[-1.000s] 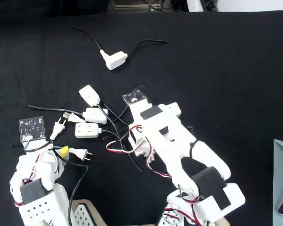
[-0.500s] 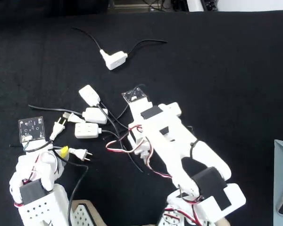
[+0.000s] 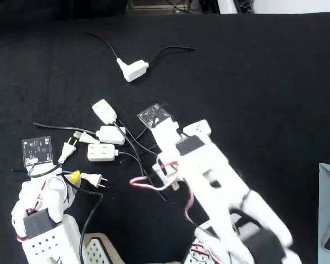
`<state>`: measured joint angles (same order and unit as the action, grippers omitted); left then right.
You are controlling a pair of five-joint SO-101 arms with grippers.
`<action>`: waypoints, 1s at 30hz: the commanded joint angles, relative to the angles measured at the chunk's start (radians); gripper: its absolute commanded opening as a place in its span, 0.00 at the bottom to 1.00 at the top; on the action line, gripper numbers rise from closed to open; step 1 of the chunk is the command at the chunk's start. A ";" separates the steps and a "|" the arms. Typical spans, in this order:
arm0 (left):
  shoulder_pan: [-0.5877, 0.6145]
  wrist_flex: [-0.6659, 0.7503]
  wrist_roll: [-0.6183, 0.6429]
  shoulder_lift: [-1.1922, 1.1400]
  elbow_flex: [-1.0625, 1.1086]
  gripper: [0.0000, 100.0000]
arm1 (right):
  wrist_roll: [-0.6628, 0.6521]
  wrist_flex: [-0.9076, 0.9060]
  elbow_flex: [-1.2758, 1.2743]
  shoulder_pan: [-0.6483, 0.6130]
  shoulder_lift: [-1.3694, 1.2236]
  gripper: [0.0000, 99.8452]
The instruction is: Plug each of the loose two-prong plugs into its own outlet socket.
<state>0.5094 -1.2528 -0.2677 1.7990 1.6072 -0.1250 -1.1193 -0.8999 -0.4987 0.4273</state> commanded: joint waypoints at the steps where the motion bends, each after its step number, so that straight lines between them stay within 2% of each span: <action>1: -0.013 0.002 -0.002 0.008 -0.044 0.31 | -0.021 0.005 -0.039 -0.017 0.288 0.01; 5: -0.015 0.002 0.023 0.008 -0.108 0.31 | -0.020 0.008 -0.058 -0.029 0.472 0.01; 9: -0.028 0.094 0.086 0.008 -0.147 0.31 | -0.012 0.020 -0.058 -0.094 0.575 0.01; 19: -0.302 0.328 0.201 0.008 -0.079 0.31 | 0.097 0.184 -0.059 -0.226 0.630 0.01; 24: -0.344 0.440 0.273 0.008 -0.059 0.31 | 0.135 0.213 -0.062 -0.295 0.630 0.01; 30: -0.418 0.454 0.292 0.008 -0.091 0.31 | 0.137 0.307 -0.145 -0.359 0.634 0.01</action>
<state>0.1534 -0.8232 0.0130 1.8006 1.5581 0.0008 -0.8907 -1.0150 -0.8193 1.0380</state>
